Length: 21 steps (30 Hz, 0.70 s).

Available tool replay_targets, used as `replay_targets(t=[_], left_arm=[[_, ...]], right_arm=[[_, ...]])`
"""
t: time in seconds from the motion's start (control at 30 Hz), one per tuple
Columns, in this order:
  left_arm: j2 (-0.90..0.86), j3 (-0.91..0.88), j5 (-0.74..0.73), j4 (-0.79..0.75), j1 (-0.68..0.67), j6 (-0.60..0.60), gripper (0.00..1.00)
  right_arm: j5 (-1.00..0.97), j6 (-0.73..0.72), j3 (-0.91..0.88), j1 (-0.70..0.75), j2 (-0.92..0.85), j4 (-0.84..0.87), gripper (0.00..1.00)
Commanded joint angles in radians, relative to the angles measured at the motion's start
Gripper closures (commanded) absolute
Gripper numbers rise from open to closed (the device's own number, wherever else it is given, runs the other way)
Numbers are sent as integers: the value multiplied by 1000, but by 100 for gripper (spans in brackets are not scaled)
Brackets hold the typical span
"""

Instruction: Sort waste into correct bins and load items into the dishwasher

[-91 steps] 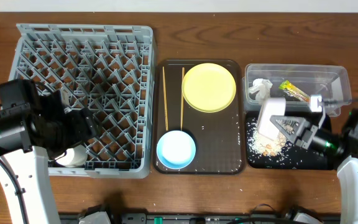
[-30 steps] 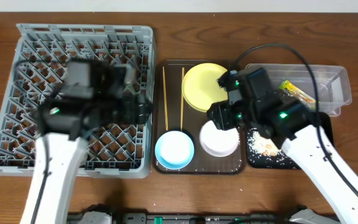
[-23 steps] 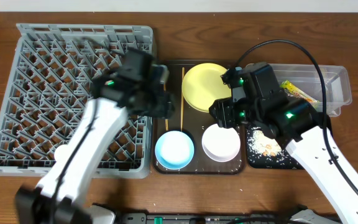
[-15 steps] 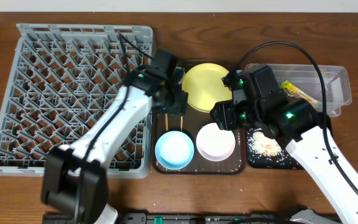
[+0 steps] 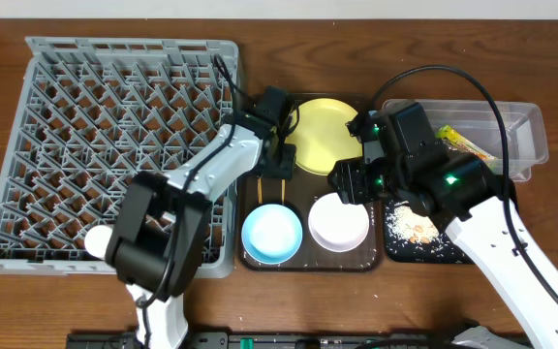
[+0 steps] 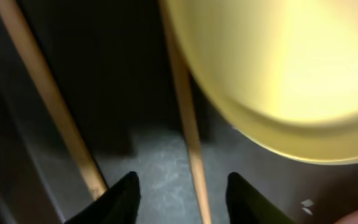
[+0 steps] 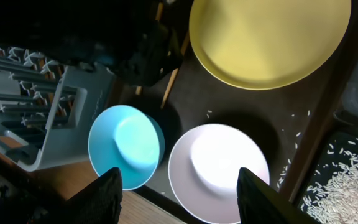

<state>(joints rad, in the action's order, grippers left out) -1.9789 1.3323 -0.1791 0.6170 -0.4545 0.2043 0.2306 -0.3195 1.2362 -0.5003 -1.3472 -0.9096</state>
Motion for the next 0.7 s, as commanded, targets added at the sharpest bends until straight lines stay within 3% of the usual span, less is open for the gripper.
replay_targets(t=[0.0, 0.23, 0.5, 0.67], left_arm=[[-44, 11, 16, -9, -3, 0, 62], [-107, 11, 16, -13, -7, 0, 69], [-105, 19, 60, 19, -15, 24, 91], [-68, 47, 95, 67, -15, 27, 92]], right_arm=[[-5, -10, 17, 12, 10, -3, 43], [-5, -10, 17, 12, 10, -4, 43], [-6, -10, 17, 12, 10, -19, 45], [-6, -10, 17, 12, 10, -22, 45]])
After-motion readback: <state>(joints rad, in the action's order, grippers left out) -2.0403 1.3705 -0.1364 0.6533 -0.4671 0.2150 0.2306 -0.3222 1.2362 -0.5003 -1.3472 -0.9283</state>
